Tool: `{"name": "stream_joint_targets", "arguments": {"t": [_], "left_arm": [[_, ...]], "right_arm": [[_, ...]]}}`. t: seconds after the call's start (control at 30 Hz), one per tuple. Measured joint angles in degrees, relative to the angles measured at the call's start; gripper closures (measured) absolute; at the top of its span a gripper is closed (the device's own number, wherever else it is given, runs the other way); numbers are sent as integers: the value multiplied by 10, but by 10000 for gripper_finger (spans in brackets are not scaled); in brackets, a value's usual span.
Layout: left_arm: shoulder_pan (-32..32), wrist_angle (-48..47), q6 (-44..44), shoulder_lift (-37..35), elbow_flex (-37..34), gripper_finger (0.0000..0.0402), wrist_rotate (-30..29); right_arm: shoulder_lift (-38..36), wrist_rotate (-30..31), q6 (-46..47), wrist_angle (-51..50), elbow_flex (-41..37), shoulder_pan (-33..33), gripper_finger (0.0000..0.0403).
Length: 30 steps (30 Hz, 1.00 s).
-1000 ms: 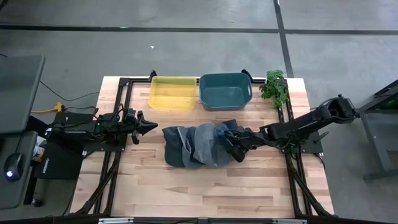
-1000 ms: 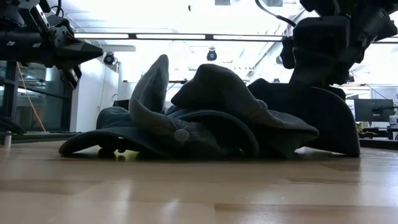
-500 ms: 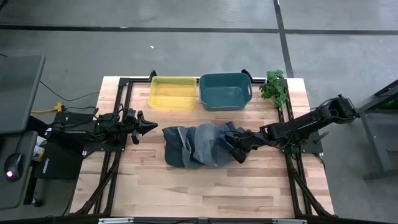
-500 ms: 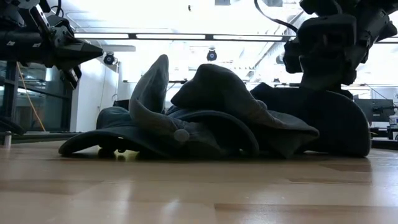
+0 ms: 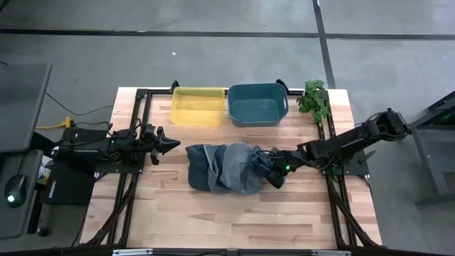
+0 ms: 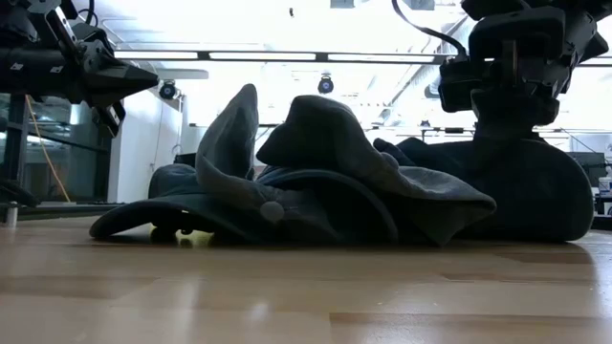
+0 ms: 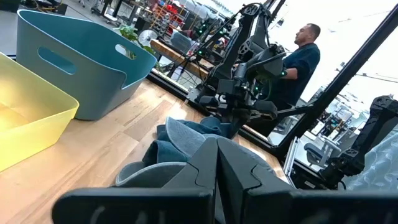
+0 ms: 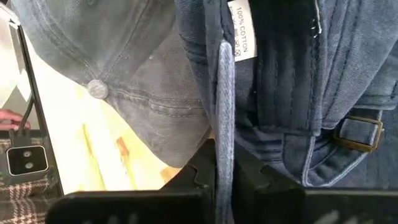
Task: Pick & Place hat
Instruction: Put the right blue cap into the blue bin
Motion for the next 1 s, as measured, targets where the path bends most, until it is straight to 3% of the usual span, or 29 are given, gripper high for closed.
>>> {"name": "stream_joint_targets", "arguments": {"t": [0.13,0.3,0.5,0.73,1.0], "left_arm": [[0,0,0,0,0,401,0],[0,0,0,0,0,401,0],[0,0,0,0,0,401,0],[0,0,0,0,0,401,0],[0,0,0,0,0,401,0]], "right_arm": [[-5,-3,-15,-63,26,0,396],[-7,18,-76,-263,121,0,398],[-7,88,-147,-428,246,0,398],[-7,243,-246,-507,352,0,398],[-7,444,-404,-492,388,-10,398]]}}
